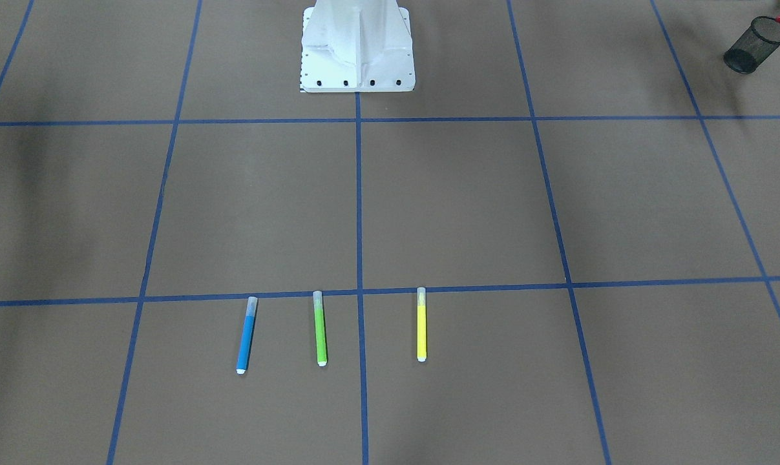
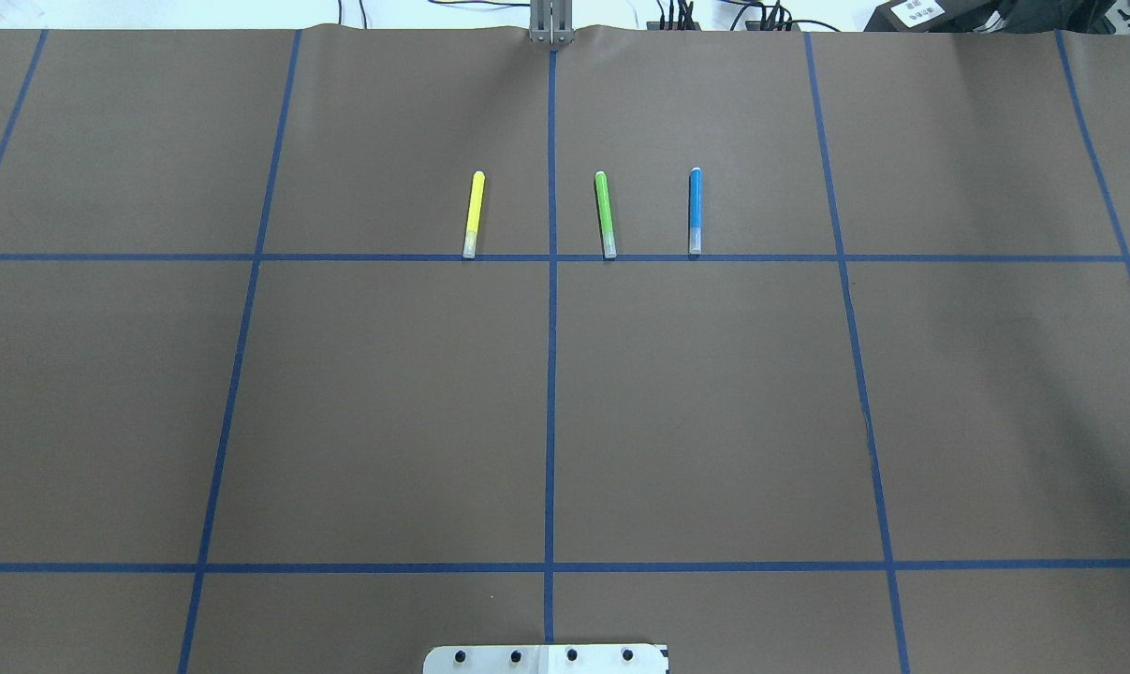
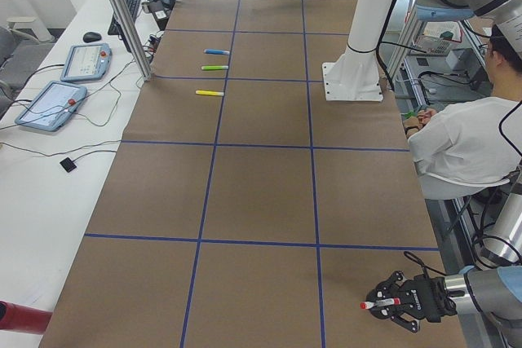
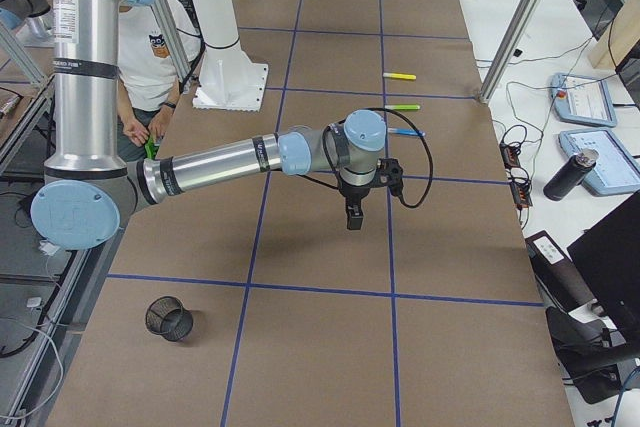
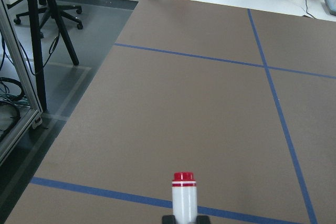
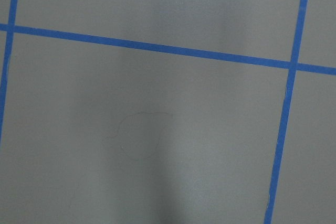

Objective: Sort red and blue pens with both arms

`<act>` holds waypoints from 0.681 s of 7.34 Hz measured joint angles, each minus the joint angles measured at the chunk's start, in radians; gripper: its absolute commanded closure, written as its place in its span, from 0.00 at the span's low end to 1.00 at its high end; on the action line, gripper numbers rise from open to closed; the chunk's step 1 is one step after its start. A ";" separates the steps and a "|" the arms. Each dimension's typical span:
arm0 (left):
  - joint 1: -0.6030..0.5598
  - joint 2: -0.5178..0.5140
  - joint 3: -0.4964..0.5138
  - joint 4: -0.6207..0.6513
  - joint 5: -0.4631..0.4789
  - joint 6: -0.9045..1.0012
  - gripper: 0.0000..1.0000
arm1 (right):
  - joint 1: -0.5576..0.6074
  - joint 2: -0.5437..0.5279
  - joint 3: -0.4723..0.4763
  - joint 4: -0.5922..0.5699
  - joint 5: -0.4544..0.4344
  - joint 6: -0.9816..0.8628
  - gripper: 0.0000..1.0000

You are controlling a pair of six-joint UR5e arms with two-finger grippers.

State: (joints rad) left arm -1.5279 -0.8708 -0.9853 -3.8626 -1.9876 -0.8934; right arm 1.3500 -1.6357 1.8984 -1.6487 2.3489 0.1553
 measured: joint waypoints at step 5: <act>0.000 -0.001 0.022 -0.045 -0.041 0.127 1.00 | 0.000 -0.004 -0.001 0.000 0.000 0.000 0.00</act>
State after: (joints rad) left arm -1.5280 -0.8723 -0.9633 -3.9074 -2.0282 -0.7666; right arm 1.3499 -1.6394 1.8974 -1.6487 2.3488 0.1550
